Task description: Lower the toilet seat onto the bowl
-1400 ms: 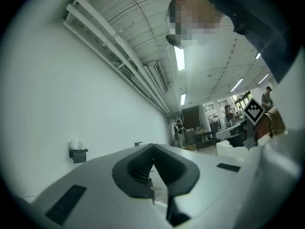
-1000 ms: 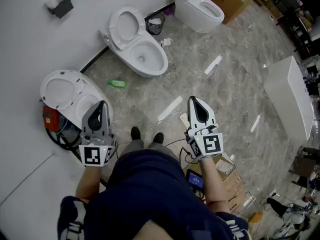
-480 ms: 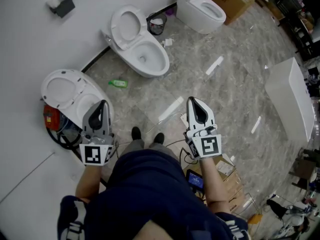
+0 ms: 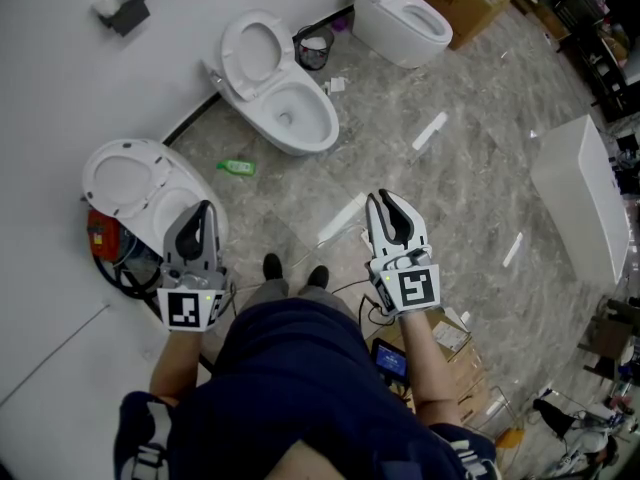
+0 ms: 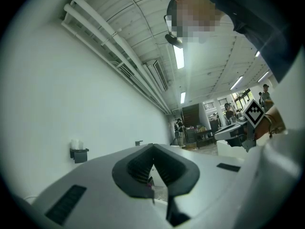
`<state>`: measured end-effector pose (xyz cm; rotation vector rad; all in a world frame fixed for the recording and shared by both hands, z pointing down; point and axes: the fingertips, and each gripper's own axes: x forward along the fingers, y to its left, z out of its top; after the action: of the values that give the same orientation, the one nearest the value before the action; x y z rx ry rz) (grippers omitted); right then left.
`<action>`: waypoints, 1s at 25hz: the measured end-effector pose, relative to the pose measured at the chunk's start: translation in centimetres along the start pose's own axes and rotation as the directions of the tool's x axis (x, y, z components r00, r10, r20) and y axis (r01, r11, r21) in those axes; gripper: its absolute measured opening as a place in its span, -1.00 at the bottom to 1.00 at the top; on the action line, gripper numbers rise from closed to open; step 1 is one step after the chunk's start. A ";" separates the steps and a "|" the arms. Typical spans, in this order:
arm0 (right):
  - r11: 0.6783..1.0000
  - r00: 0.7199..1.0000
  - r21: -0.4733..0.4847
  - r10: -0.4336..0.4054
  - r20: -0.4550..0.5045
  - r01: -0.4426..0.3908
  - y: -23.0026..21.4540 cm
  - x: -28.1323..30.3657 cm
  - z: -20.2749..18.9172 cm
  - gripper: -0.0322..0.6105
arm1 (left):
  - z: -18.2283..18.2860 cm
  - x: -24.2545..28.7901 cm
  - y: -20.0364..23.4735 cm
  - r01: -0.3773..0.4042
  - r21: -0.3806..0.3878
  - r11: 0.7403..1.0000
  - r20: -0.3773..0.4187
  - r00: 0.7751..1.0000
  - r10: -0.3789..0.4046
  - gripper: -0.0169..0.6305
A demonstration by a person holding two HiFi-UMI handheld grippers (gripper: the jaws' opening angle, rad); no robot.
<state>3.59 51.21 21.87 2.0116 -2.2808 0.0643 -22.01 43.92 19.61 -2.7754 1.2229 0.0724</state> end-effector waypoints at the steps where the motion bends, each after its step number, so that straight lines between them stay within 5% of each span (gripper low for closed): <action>1: 1.000 1.000 0.004 0.004 0.008 -0.004 0.0 0.1 0.2 -0.59 | 0.0 0.0 0.0 -0.001 0.001 1.000 -0.001 1.000 0.001 -0.87; 10: 0.997 0.997 -0.027 0.074 0.014 -0.073 0.6 0.6 0.3 0.06 | 0.0 -0.3 -0.3 -0.006 0.003 1.000 -0.006 1.000 0.006 -0.87; 25: 0.980 0.980 -0.041 0.194 0.052 -0.192 -1.3 1.0 0.1 0.15 | 0.0 -0.7 -1.8 -0.087 0.070 0.994 -0.033 0.995 0.090 -0.87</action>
<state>4.72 50.05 21.85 1.7906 -2.4867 -0.0184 -21.15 45.61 19.82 -2.6753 1.3312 -0.0129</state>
